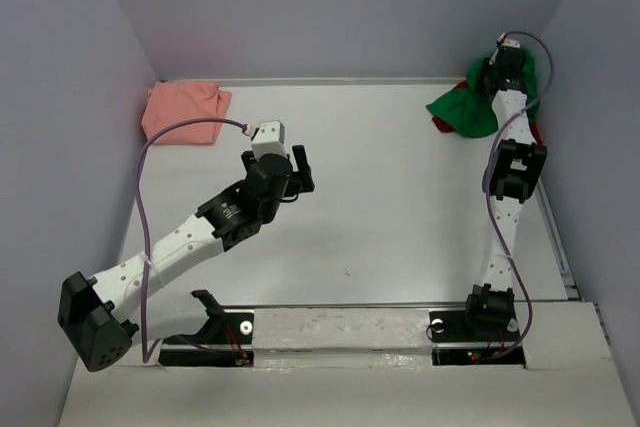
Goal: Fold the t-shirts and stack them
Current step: Grab the tshirt from the pile
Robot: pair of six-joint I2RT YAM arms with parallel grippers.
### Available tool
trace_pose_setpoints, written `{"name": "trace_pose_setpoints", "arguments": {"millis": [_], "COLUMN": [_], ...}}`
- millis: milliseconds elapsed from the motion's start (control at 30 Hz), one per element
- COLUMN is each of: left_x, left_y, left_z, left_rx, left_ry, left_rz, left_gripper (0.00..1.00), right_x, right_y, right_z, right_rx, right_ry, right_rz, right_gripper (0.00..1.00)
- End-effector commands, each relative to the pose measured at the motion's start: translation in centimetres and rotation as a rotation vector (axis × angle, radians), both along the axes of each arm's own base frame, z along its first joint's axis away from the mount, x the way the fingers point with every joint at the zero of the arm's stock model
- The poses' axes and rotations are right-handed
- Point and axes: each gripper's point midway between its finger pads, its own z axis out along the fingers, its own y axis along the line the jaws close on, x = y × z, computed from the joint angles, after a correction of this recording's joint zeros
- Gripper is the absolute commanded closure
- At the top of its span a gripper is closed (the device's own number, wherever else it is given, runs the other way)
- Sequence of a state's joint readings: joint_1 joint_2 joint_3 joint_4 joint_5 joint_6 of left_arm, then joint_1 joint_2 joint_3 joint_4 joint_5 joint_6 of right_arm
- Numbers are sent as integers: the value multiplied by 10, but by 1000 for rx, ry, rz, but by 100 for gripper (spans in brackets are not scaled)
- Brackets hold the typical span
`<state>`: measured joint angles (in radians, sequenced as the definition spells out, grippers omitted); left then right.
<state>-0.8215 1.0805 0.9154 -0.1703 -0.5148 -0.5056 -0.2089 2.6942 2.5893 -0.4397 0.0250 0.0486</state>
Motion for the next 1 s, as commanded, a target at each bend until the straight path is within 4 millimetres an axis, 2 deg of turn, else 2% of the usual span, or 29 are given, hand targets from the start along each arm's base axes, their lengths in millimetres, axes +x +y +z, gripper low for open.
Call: {"name": "trace_pose_setpoints", "arguments": {"millis": [0, 300, 400, 500, 533, 667, 733, 767, 800, 867, 967], "left_x": [6, 6, 6, 7, 7, 6, 6, 6, 5, 2, 1], "left_y": [-5, -4, -3, -4, -4, -7, -9, -9, -10, -11, -15], "left_z": [1, 5, 6, 5, 5, 1, -2, -3, -4, -13, -21], "left_rx": [-25, -33, -35, -33, -37, -39, -37, -42, -43, -45, -54], "left_ry": [-11, -21, -24, -21, -22, -11, -3, 2, 4, 25, 45], "left_rz": [-9, -12, -11, -16, -18, -29, -36, -36, -38, -49, -62], "left_gripper": [14, 14, 14, 15, 15, 15, 15, 16, 16, 18, 19], "right_x": [10, 8, 6, 5, 4, 1, 1, 1, 2, -12, -28], "right_y": [-2, 7, 7, 6, 6, 3, -9, -3, -4, 1, 2], "right_z": [22, 20, 18, 17, 18, 35, 83, 118, 126, 219, 277], "right_rx": [-7, 41, 45, 42, 40, 19, -63, -86, -91, -121, -178], "right_ry": [-75, -68, -60, -51, -51, -64, -133, -188, -206, -372, -470], "right_rz": [8, 34, 29, 23, 20, 11, -17, -6, -5, -1, 3], "right_gripper": [65, 67, 77, 97, 100, 100, 100, 100, 100, 100, 100]}}
